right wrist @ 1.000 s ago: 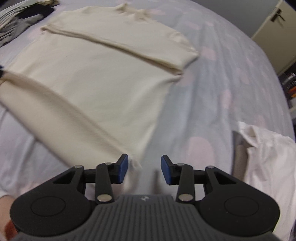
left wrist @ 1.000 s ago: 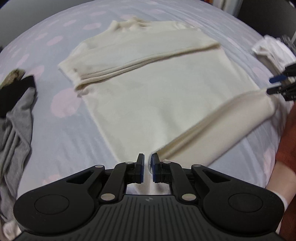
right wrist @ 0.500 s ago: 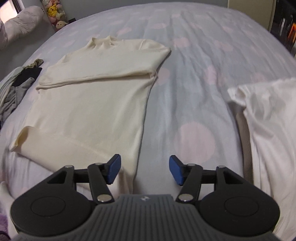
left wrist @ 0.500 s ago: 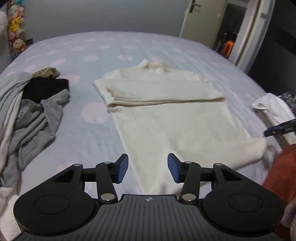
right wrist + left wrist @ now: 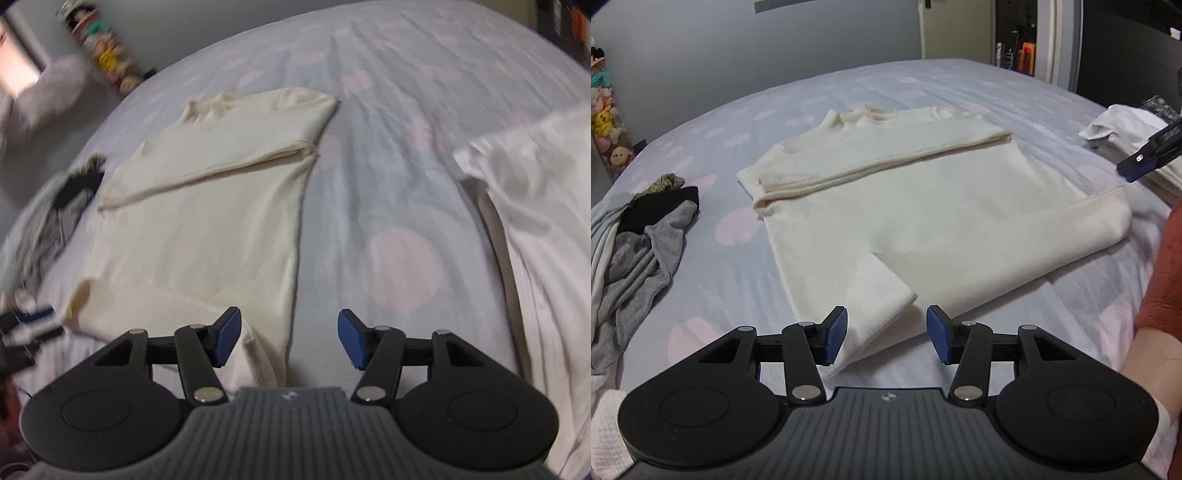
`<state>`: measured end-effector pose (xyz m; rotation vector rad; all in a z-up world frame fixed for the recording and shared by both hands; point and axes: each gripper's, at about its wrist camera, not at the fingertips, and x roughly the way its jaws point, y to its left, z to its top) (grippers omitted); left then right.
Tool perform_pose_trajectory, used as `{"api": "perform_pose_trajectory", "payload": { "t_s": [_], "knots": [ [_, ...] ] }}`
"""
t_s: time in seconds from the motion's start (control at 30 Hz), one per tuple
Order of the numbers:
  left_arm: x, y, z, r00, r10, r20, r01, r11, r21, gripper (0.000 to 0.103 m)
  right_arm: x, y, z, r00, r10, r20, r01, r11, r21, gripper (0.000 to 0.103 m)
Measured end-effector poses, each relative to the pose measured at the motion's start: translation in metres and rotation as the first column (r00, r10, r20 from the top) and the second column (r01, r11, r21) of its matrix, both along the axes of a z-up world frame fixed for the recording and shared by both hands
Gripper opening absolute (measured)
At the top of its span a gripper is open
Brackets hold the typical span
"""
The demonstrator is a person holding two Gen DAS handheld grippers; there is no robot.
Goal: Fold clothes
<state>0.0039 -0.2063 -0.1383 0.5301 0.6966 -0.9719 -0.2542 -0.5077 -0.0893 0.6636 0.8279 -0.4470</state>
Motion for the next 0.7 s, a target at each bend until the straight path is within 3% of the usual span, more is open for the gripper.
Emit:
{"api": "perform_pose_trajectory", "payload": {
  "t_s": [0.13, 0.4, 0.43, 0.53, 0.6, 0.7],
  "knots": [
    [-0.001, -0.001, -0.004, 1.000, -0.002, 0.013, 0.002, 1.000, 0.009, 0.046, -0.001, 0.003, 0.000, 0.997, 0.060, 0.043, -0.062, 0.997, 0.045, 0.061],
    [-0.007, -0.004, -0.011, 0.996, -0.023, 0.084, 0.019, 0.999, 0.051, 0.045, 0.025, 0.019, -0.010, 0.977, 0.190, -0.095, -0.189, 0.982, 0.015, 0.058],
    [-0.007, -0.006, -0.010, 0.995, -0.024, 0.099, 0.019, 0.998, 0.053, 0.043, 0.027, 0.020, -0.011, 0.976, 0.193, -0.104, -0.194, 0.981, 0.006, 0.050],
    [-0.005, -0.007, -0.007, 0.993, -0.012, 0.114, 0.007, 0.999, 0.044, 0.024, 0.031, 0.024, -0.014, 0.970, 0.204, -0.131, -0.208, 0.978, -0.021, 0.021],
    [-0.002, 0.000, 0.000, 0.994, 0.018, 0.104, -0.018, 1.000, 0.004, 0.010, 0.032, 0.026, -0.013, 0.969, 0.201, -0.145, -0.209, 0.977, -0.042, 0.016],
    [0.004, 0.018, 0.016, 0.994, 0.075, 0.082, -0.069, 0.994, -0.080, 0.004, 0.029, 0.030, -0.007, 0.973, 0.186, -0.140, -0.199, 0.976, -0.092, 0.008]
  ]
}}
